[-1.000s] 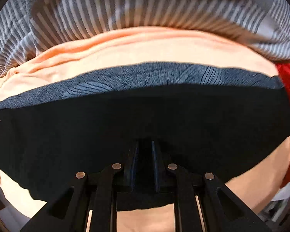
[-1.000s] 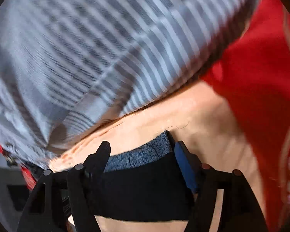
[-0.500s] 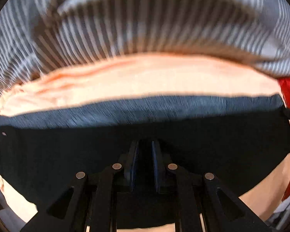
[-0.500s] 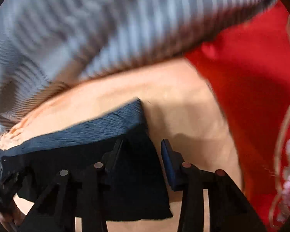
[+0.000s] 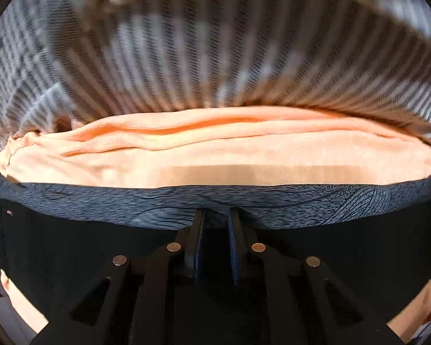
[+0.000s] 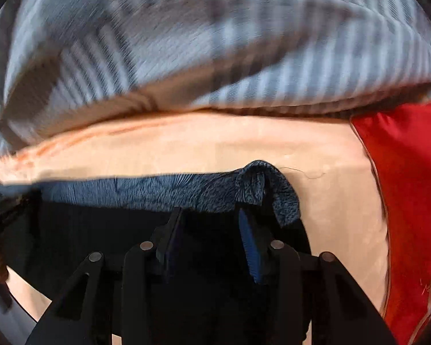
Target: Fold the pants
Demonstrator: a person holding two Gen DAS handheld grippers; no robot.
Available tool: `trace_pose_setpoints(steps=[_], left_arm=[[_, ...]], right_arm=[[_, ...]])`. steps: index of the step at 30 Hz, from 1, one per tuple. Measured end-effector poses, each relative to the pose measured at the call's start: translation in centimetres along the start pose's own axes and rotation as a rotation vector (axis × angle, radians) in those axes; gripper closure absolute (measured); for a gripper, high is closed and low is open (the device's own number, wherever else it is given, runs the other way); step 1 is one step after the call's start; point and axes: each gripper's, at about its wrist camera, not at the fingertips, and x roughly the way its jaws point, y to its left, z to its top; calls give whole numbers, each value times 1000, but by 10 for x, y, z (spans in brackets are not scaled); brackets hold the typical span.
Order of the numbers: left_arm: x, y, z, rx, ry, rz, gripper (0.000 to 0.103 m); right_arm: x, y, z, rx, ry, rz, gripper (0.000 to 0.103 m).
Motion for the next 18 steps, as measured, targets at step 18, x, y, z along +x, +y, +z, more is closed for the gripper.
trace_pose_setpoints(steps=[18], left_arm=[[-21,182,-38,97,42,80,86]], right_arm=[[-40,126,-38,6,3,281,50]])
